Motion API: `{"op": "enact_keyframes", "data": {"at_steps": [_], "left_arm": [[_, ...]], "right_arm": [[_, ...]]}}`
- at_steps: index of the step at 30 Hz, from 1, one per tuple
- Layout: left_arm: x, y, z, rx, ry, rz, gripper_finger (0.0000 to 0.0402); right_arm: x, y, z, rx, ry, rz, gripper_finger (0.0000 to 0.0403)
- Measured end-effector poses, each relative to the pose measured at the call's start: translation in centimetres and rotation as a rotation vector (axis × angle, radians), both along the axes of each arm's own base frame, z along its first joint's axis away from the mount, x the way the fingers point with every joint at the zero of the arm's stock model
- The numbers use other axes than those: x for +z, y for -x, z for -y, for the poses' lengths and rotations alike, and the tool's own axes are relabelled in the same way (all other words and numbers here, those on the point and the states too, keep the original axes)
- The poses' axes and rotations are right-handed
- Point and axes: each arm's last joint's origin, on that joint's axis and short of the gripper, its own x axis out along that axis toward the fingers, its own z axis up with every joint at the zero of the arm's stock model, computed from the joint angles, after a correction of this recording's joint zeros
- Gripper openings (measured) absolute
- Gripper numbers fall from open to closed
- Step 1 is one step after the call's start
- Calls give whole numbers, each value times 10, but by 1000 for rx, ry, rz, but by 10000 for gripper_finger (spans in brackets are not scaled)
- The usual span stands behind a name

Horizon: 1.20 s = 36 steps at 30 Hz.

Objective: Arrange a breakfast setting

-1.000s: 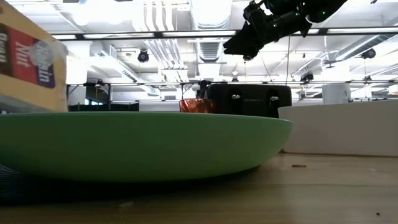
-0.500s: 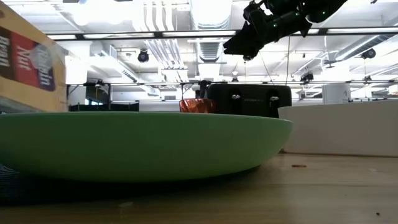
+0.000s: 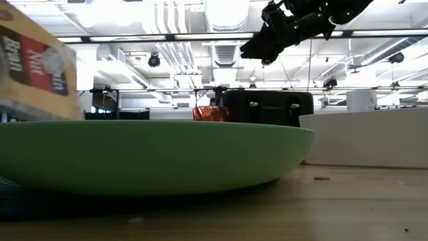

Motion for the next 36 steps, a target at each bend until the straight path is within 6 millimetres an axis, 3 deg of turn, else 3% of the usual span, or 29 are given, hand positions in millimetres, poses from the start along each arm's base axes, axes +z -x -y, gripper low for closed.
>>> {"op": "enact_keyframes", "data": {"at_steps": [20,31,36], "left_arm": [[1,-4,5,-10,18,-38,0],[14,1,-5,164,4,60,0],[13,1,-3,183,45,11,0]], "right_arm": [[0,0,0,3,10,-2,233],[0,0,0,2,7,-2,233],[0,0,0,7,26,-5,233]]}}
